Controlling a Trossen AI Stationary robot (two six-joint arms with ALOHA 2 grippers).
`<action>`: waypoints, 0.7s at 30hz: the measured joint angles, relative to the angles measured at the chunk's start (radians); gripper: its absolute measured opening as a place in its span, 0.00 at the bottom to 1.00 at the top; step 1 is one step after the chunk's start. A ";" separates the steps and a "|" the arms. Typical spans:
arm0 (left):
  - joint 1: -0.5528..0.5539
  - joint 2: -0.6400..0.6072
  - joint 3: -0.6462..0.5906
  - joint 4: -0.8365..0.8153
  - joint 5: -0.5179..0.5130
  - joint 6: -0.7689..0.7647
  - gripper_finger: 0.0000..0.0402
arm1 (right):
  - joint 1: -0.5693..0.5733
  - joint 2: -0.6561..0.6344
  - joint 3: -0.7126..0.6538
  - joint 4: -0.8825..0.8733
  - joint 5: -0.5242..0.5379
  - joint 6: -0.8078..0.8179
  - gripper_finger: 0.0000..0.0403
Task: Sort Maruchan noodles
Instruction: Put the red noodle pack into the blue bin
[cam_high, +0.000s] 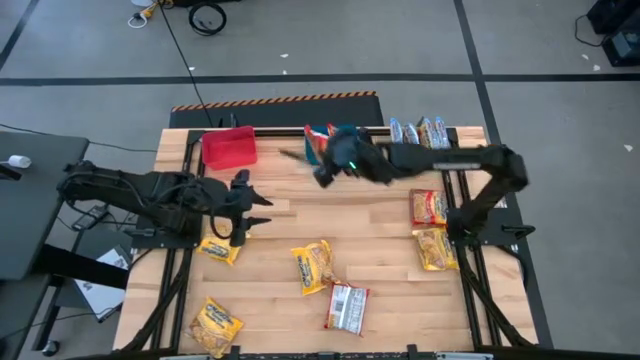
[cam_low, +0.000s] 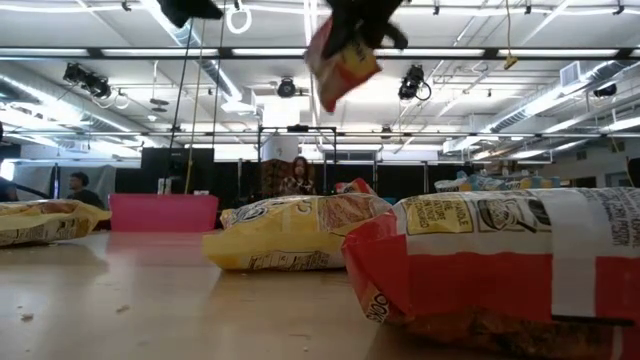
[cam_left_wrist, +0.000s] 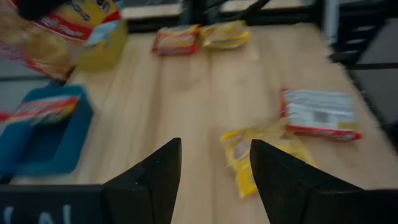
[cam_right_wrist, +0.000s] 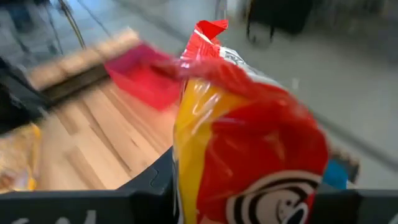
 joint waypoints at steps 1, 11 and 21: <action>-0.004 0.000 0.000 -0.021 -0.028 -0.025 0.48 | -0.036 0.035 0.039 -0.038 -0.048 0.014 0.35; -0.027 0.000 0.000 -0.204 -0.203 -0.196 0.47 | -0.322 0.394 0.422 -0.262 -0.414 0.149 0.35; -0.074 0.000 0.000 -0.237 -0.204 -0.197 0.47 | -0.454 0.619 0.572 -0.554 -0.505 0.245 0.35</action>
